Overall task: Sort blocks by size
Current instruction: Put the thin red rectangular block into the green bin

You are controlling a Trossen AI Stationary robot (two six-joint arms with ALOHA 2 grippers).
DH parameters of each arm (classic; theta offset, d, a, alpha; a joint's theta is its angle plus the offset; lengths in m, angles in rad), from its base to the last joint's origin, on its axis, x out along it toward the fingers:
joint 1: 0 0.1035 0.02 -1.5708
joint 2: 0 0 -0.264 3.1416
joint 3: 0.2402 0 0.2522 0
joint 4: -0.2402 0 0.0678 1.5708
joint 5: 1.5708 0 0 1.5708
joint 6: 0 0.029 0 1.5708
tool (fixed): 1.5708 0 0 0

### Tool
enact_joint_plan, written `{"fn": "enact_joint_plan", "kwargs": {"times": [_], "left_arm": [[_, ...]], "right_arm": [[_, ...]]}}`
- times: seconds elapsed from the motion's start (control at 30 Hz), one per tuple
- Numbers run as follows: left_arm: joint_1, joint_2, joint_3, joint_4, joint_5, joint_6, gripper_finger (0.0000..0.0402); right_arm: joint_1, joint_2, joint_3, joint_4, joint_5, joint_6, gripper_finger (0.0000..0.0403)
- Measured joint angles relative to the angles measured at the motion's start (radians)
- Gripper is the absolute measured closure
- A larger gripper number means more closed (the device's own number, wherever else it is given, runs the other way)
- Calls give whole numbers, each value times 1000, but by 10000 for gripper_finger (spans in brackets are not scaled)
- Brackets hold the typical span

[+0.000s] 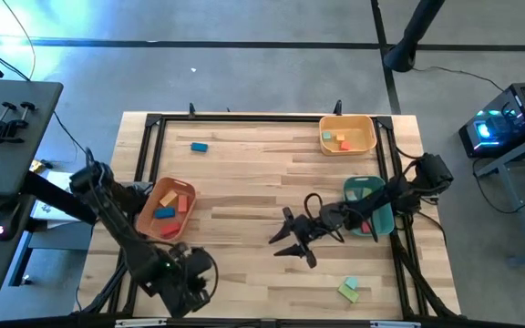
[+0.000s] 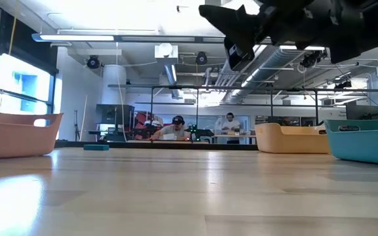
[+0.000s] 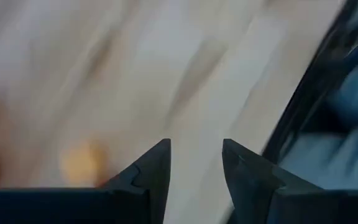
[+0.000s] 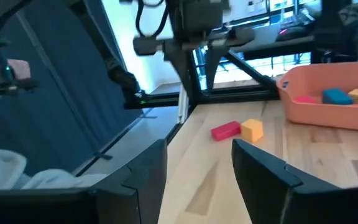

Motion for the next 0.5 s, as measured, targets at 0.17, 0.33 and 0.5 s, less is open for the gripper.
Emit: {"fn": "enact_joint_plan", "kwargs": {"times": [0.17, 0.33, 0.5], "left_arm": [[-36, 11, -7, -73, 141, -177, 286], [-75, 11, -54, -98, 159, -332, 289], [-88, 11, -141, -87, 259, -423, 287]], "right_arm": [[-12, 0, 0, 15, 4, 17, 226], [-12, 0, 0, 13, 4, 1, 226], [-13, 0, 0, 11, 6, -34, 226]]}}
